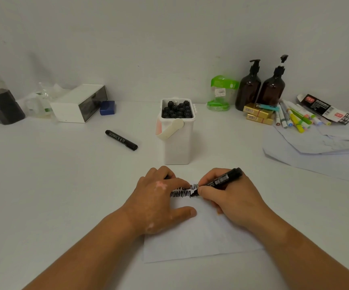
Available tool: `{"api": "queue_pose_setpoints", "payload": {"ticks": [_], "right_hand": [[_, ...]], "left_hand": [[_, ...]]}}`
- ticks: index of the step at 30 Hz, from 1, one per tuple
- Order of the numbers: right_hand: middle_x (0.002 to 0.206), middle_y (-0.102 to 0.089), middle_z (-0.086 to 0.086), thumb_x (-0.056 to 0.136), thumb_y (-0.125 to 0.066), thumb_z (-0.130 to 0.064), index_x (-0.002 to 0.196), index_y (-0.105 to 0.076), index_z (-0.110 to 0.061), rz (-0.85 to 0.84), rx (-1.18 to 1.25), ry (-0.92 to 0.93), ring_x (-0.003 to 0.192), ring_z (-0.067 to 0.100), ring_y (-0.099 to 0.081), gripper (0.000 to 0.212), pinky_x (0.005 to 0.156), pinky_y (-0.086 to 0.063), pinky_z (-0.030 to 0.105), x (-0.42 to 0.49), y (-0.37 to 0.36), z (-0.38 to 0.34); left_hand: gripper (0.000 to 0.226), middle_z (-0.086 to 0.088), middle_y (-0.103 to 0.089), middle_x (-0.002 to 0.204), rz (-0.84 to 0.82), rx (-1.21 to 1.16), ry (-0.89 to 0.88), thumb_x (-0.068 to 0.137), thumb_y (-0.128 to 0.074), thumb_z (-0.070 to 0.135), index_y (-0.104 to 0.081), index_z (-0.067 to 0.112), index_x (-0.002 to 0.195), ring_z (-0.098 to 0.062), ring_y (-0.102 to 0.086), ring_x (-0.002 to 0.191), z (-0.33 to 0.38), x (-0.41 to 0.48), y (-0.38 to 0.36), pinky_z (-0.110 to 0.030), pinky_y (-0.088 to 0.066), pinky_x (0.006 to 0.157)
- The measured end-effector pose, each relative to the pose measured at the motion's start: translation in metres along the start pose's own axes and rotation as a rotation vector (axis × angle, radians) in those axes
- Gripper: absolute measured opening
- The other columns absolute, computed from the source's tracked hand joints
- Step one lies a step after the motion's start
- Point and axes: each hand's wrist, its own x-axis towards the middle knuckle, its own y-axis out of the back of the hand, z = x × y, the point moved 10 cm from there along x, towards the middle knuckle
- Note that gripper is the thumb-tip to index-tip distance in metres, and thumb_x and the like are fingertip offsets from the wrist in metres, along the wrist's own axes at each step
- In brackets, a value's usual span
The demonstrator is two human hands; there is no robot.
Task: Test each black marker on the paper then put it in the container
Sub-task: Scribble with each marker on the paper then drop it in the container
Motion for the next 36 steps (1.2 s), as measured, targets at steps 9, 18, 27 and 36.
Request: {"api": "queue_pose_setpoints", "payload": {"ticks": [9,18,27,36], "right_hand": [[0.057,-0.067,-0.01,0.078,-0.075,-0.026,0.076,-0.073,-0.03,0.018,0.001,-0.011,0.044,0.009,-0.06,0.005,0.046,-0.051,0.022,0.001,0.001,0.0],[0.055,-0.066,-0.01,0.075,-0.072,-0.028,0.077,-0.072,-0.028,0.031,-0.005,-0.031,0.043,0.011,-0.06,0.002,0.047,-0.055,0.028,0.002,0.003,0.003],[0.055,-0.066,-0.011,0.078,-0.073,-0.023,0.073,-0.07,-0.028,0.072,-0.049,-0.04,0.043,0.006,-0.059,0.008,0.04,-0.04,0.011,0.001,0.007,0.003],[0.056,-0.066,-0.011,0.081,-0.072,-0.022,0.071,-0.068,-0.027,0.099,-0.044,-0.038,0.044,0.003,-0.059,0.011,0.039,-0.037,0.008,0.002,0.01,0.001]], "left_hand": [[0.065,0.017,-0.043,0.114,0.0,-0.014,0.002,0.075,-0.061,0.075,-0.054,0.047,0.133,-0.007,-0.039,0.107,-0.001,0.0,0.001,-0.029,-0.037,0.1],[0.064,0.016,-0.043,0.115,-0.003,-0.014,0.004,0.075,-0.061,0.075,-0.054,0.047,0.133,-0.008,-0.039,0.109,-0.001,0.0,0.0,-0.029,-0.037,0.1],[0.066,0.017,-0.043,0.114,-0.005,-0.019,0.003,0.074,-0.061,0.076,-0.054,0.046,0.132,-0.007,-0.04,0.107,-0.001,0.0,0.001,-0.029,-0.038,0.1],[0.066,0.018,-0.043,0.113,-0.013,-0.028,0.012,0.074,-0.061,0.077,-0.054,0.046,0.132,-0.007,-0.04,0.107,-0.001,0.0,0.001,-0.03,-0.038,0.1]]}}
